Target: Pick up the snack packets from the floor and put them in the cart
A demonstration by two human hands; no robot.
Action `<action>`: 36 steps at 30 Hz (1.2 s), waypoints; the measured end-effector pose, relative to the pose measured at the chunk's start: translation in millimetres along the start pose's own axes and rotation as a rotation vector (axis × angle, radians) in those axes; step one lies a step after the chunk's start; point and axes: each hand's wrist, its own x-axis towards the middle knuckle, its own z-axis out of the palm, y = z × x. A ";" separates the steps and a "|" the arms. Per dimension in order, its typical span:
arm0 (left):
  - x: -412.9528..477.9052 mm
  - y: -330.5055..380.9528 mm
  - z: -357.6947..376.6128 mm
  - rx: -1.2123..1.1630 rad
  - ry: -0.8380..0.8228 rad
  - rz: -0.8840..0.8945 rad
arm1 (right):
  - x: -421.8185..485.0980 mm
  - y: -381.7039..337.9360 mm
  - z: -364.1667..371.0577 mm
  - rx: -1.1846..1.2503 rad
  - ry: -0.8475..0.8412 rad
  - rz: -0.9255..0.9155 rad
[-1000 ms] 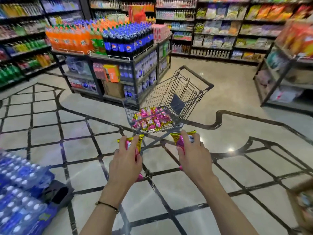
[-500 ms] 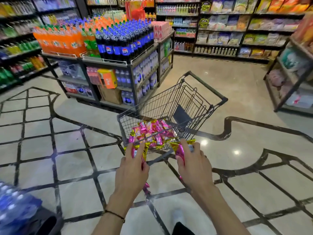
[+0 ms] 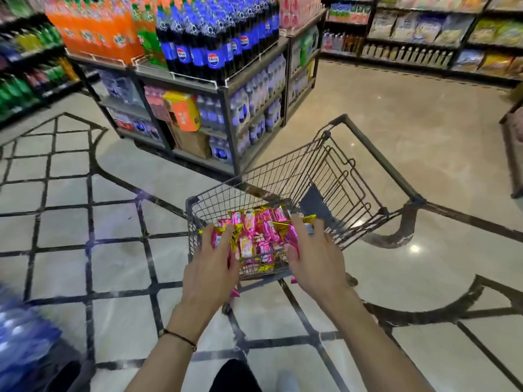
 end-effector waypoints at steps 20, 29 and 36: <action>261.9 -50.6 132.5 -0.025 -0.337 -0.053 | 230.1 10.2 141.4 -0.026 -0.324 0.173; 320.6 -106.0 236.9 -0.039 -0.530 -0.238 | 318.5 52.9 257.1 -0.112 -0.524 0.146; 327.7 -126.6 332.2 0.011 -0.581 -0.329 | 378.9 112.0 367.9 -0.040 -0.529 0.220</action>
